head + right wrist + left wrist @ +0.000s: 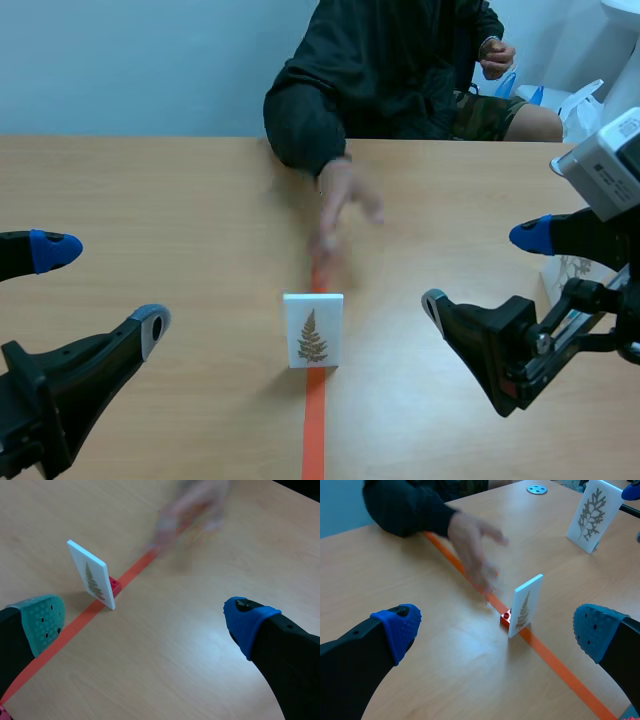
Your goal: Sort the leaf by its shape. The table is split by an orange tape line. A compound leaf with several leaflets goes to the left side, a simple leaf with one blade goes to the right side. Return to the home posture when a red brick is placed on the table.
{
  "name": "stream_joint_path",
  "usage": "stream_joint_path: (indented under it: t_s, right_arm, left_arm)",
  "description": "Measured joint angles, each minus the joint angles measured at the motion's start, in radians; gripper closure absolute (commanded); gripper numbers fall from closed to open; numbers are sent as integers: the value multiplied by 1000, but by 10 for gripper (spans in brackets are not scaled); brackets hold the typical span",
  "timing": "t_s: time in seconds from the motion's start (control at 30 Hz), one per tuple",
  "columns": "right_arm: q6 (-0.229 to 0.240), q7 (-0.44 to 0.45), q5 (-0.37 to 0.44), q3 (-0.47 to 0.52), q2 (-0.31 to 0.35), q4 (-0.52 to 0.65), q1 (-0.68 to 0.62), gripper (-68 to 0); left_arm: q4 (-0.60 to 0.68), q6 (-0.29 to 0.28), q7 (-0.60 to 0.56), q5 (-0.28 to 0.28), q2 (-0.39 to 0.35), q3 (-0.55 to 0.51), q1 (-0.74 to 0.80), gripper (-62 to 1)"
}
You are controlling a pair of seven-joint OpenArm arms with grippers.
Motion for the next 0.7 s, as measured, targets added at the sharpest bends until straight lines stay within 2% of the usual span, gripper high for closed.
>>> stream_joint_path:
  t_s: [0.13,0.23,0.33,0.53,0.7]
  right_arm:
    - [31,42,-50,-41,0,-80,39,-679]
    - [61,97,-49,-95,0,-179,86,-679]
    - [60,140,-59,-153,-10,-277,145,-679]
    - [60,230,-174,-245,-95,-480,282,-679]
    - [64,329,-304,-352,-153,-636,391,-679]
  left_arm:
    - [0,0,0,0,0,0,0,-623]
    - [0,0,0,0,0,0,0,-623]
    - [0,0,0,0,0,0,0,-623]
    - [0,0,0,0,0,0,0,-623]
    - [0,0,0,0,0,0,0,-623]
